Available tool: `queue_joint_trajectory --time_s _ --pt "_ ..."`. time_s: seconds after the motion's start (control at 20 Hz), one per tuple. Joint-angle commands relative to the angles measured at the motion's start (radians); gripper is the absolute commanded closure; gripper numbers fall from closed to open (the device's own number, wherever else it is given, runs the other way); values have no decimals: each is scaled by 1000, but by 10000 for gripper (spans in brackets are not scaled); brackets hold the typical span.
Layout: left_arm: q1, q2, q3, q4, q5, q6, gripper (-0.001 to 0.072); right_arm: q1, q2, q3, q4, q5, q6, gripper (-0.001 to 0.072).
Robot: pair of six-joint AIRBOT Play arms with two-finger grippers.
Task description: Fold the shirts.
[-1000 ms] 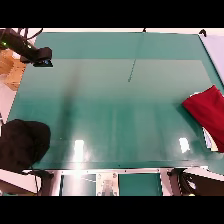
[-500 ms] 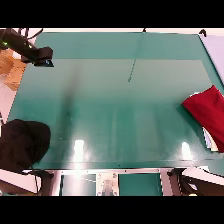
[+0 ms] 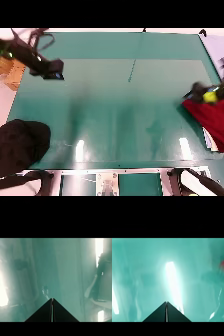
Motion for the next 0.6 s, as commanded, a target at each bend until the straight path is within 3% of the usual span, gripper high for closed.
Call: queue_joint_trajectory --time_s 0.0,0.15,0.55 --pt "-105 214 -370 0 140 -54 687 150 163 -318 7 -84 -16 690" --pt "-149 321 -596 0 221 -99 687 196 233 -417 7 -129 -16 690" --pt "-152 332 -620 0 223 -102 685 202 237 -418 10 -118 -12 690"
